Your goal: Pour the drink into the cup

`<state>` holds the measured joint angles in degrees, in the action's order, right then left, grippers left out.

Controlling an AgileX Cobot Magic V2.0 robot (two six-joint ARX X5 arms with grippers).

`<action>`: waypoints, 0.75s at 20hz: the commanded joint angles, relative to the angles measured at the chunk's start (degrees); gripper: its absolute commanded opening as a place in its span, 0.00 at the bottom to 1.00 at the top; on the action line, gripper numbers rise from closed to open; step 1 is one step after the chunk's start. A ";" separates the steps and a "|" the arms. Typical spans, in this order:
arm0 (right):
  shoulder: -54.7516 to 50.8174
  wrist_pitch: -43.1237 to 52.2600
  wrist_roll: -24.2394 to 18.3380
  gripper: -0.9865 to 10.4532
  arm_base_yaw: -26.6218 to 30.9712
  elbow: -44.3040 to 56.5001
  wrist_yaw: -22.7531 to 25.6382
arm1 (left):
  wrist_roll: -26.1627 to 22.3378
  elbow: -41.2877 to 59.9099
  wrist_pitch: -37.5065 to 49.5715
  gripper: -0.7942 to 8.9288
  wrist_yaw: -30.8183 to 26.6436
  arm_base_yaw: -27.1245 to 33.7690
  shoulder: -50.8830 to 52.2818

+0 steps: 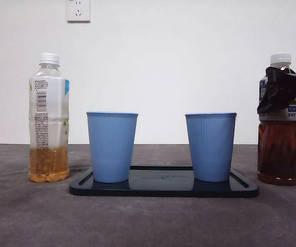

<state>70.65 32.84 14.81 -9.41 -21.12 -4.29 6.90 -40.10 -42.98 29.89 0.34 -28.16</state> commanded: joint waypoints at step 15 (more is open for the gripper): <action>-11.67 -24.79 -15.41 0.22 -0.22 -12.96 1.97 | -0.68 -1.14 0.66 0.53 -0.11 -0.04 -0.22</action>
<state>59.75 5.74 3.14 -9.52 -31.79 -2.46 6.90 -40.10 -43.00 29.85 0.34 -28.16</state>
